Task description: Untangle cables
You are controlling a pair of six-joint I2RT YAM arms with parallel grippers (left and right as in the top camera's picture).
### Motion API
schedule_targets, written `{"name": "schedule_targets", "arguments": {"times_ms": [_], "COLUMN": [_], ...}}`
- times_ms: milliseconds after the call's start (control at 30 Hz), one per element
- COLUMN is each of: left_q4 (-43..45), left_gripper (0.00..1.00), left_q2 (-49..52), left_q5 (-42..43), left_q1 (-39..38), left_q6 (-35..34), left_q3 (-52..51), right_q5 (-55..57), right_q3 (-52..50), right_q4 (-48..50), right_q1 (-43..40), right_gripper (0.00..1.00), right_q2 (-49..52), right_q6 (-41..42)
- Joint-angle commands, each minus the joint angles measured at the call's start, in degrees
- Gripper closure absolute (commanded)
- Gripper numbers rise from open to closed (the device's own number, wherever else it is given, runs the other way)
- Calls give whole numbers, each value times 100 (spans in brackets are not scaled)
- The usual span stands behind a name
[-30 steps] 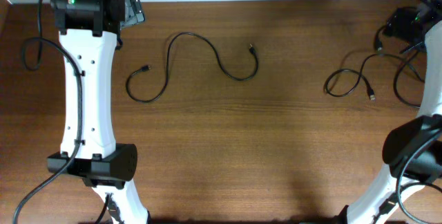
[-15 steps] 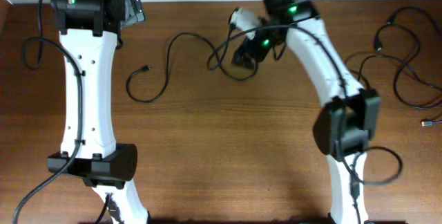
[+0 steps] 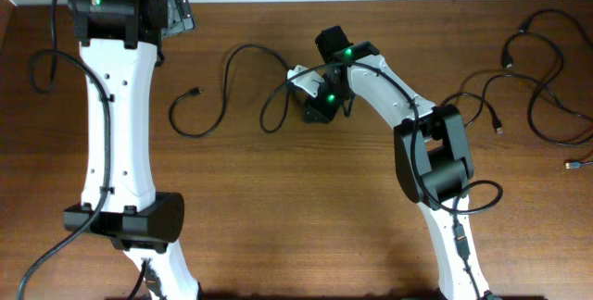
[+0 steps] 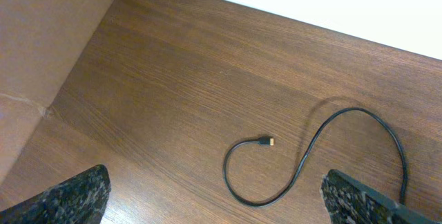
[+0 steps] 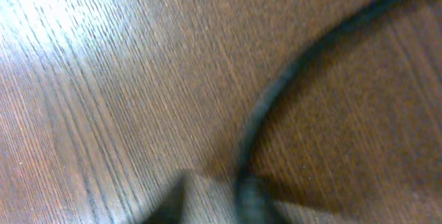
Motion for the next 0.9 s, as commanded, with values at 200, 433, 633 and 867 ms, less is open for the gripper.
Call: {"name": "schedule_targets", "arguments": {"times_ms": [200, 433, 633, 867], "left_q4": [-98, -103, -96, -133], "left_gripper": [1, 1, 1, 1], "left_q2": [2, 2, 2, 2], "left_q5": [-44, -42, -42, -42], "left_q1": [35, 33, 33, 33], "left_q6": [55, 55, 55, 190], "left_q3": [15, 15, 15, 15], "right_q5": [592, 98, 872, 874], "right_q3": [966, 1985, 1919, 907], "right_q4": [389, -2601, -2116, -1585], "right_q1": [-511, -931, -52, 345], "right_gripper": [96, 96, 96, 0], "right_q2": [0, 7, 17, 17], "right_q6": [1770, -1814, -1836, -1624]}}
